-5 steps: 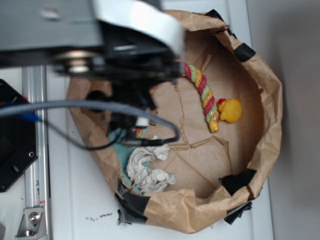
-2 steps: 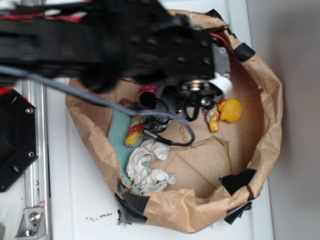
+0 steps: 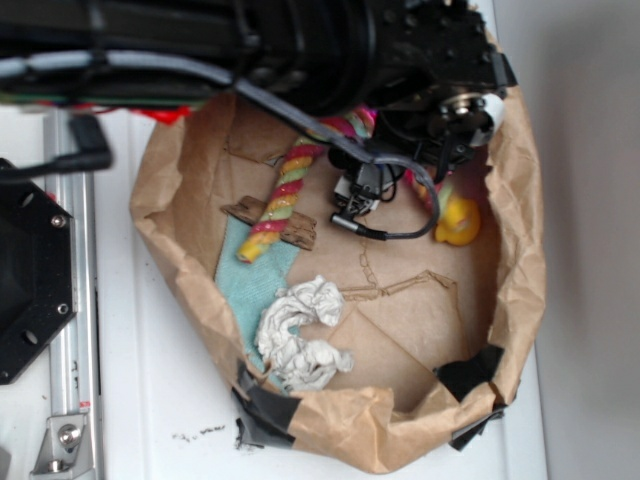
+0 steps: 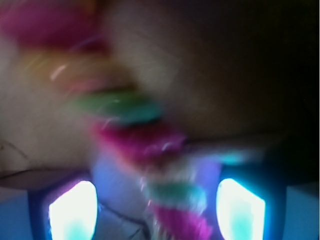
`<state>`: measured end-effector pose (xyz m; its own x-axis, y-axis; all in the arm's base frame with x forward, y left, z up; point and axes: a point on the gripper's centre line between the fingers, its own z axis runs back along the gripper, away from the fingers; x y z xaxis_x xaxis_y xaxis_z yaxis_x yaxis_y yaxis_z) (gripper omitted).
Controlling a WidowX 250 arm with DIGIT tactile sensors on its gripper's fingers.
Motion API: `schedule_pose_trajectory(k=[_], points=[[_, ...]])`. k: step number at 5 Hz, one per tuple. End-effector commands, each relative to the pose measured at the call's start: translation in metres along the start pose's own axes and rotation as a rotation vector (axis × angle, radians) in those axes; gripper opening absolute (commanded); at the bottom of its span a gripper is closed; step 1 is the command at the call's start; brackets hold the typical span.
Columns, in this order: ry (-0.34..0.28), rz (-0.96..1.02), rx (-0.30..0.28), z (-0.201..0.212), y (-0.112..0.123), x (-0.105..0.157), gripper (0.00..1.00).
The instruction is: Grab the multicolored rope.
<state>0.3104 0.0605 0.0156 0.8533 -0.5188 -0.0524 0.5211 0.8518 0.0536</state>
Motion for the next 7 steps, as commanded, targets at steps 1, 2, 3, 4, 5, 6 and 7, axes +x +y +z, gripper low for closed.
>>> schedule_pose_trajectory(k=[1,2,3,4,5,6,7], points=[[0.040,0.093,0.012,0.005,0.001,-0.003,0.00],[0.049,0.252,0.080,0.040,-0.009,-0.013,0.00],[-0.102,0.511,0.073,0.089,-0.044,-0.026,0.00],[-0.120,0.764,0.089,0.140,-0.056,-0.027,0.00],[-0.087,0.915,0.023,0.188,-0.049,-0.033,0.00],[-0.073,0.971,0.006,0.191,-0.049,-0.034,0.00],[-0.058,1.044,-0.005,0.186,-0.049,-0.031,0.00]])
